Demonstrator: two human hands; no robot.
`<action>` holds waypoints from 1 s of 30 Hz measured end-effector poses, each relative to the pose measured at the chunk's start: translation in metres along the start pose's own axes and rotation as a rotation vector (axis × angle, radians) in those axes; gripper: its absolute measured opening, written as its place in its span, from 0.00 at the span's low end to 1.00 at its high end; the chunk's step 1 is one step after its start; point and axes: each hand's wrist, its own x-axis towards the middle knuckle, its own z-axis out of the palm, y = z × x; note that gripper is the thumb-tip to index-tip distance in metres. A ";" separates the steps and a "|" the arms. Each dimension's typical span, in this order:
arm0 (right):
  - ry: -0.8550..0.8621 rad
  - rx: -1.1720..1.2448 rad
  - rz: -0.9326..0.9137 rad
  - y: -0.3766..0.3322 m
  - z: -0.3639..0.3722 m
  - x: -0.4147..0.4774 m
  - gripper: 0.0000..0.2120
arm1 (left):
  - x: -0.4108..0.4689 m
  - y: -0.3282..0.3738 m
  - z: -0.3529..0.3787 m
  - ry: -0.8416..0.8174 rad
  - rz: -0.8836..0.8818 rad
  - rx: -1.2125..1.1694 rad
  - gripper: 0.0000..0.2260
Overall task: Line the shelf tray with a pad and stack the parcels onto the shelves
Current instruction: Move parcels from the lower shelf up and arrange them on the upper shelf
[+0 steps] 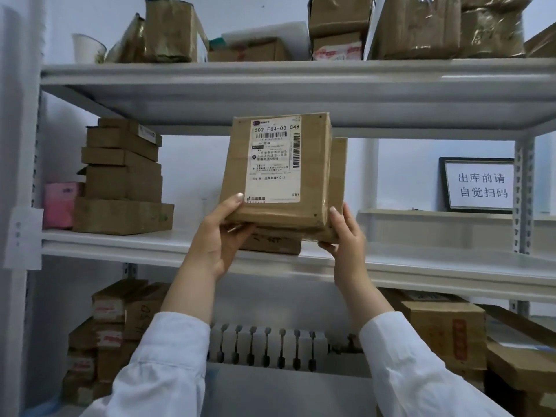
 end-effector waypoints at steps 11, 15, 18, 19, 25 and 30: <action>-0.246 -0.202 -0.128 -0.017 0.023 0.024 0.17 | 0.045 0.028 0.008 0.111 0.081 0.284 0.23; -0.156 -0.296 -0.218 -0.005 0.027 0.034 0.16 | 0.062 0.026 0.014 0.203 0.103 0.401 0.24; -0.094 -0.295 -0.217 0.002 0.029 0.044 0.11 | 0.074 0.025 0.018 0.284 0.174 0.540 0.23; -0.077 -0.302 -0.209 0.003 0.030 0.046 0.10 | 0.078 0.024 0.018 0.291 0.211 0.577 0.23; 0.031 -0.357 -0.204 0.006 0.039 0.056 0.13 | 0.100 0.026 0.021 0.310 0.343 0.732 0.23; 0.087 -0.379 -0.172 0.008 0.048 0.062 0.14 | 0.115 0.032 0.024 0.252 0.376 0.858 0.18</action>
